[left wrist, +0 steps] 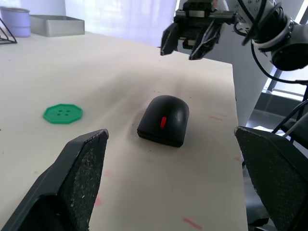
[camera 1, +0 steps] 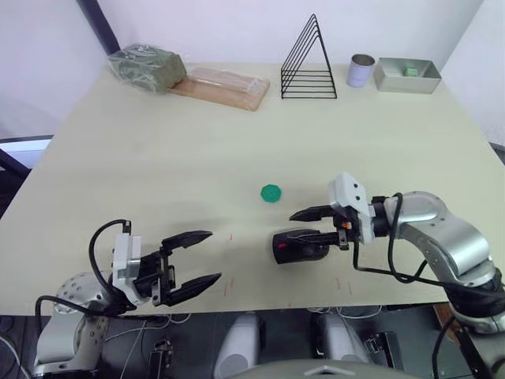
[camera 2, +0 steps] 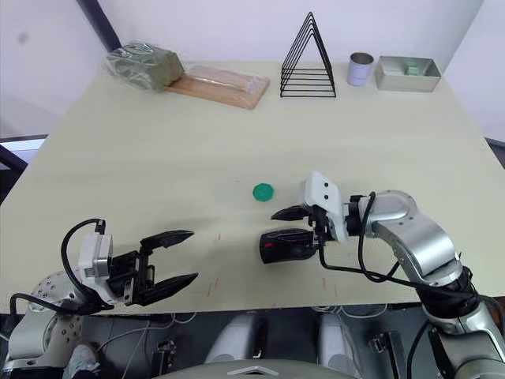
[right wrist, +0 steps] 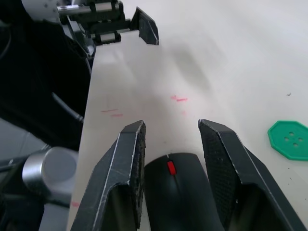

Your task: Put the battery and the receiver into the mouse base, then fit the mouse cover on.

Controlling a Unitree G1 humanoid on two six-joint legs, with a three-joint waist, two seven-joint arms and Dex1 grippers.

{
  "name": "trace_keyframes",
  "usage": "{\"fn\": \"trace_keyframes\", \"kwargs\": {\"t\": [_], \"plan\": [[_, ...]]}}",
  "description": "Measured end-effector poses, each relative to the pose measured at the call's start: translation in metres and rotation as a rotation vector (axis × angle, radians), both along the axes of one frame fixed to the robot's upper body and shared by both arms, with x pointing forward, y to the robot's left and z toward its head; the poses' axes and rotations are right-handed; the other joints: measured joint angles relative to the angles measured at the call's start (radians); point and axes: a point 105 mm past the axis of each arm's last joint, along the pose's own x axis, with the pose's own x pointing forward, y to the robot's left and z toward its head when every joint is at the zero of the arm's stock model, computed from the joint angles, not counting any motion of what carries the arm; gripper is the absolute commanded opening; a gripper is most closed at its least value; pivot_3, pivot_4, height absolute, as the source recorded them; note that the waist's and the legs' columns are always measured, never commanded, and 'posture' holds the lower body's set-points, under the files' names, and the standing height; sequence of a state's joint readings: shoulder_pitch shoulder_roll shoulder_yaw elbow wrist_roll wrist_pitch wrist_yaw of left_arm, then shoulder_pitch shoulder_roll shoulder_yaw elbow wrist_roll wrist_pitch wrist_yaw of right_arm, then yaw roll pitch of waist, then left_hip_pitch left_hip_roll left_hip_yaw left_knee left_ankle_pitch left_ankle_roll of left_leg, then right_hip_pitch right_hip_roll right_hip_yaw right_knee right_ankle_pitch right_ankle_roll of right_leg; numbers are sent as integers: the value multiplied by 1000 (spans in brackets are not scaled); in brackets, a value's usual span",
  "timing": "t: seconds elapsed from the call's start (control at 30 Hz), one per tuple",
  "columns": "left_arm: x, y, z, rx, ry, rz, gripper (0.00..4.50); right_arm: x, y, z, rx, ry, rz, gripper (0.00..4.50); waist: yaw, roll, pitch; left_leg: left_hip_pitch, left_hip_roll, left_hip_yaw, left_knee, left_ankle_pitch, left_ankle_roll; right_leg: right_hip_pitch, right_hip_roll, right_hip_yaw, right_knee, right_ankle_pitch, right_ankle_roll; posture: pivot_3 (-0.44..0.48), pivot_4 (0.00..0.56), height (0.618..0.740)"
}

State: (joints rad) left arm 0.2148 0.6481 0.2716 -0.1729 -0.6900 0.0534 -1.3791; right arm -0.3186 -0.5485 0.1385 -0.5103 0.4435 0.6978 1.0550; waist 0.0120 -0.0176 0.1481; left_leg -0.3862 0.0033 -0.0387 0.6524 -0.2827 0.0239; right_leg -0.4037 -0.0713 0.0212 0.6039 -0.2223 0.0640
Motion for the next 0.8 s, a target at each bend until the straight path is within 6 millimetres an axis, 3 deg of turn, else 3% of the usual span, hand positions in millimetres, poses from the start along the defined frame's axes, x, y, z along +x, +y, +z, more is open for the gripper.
{"fn": "trace_keyframes", "kwargs": {"t": [0.17,0.33,0.8], "plan": [[2,1,3,15,4,-6,4500,-2,-28,-21,135,34,-147,1821,-3,-2,1,3,0,2,1,0,0,2,0,2,1,0,0,0,150,740],[5,1,5,17,4,-13,4500,2,-36,-41,176,56,-222,1821,-16,-2,1,5,1,3,1,0,0,2,2,3,3,0,0,0,150,740],[7,1,8,25,2,-27,4500,15,-22,-70,275,91,-255,1821,-24,-2,1,5,1,3,1,1,0,2,2,4,5,0,0,0,150,740]]}}
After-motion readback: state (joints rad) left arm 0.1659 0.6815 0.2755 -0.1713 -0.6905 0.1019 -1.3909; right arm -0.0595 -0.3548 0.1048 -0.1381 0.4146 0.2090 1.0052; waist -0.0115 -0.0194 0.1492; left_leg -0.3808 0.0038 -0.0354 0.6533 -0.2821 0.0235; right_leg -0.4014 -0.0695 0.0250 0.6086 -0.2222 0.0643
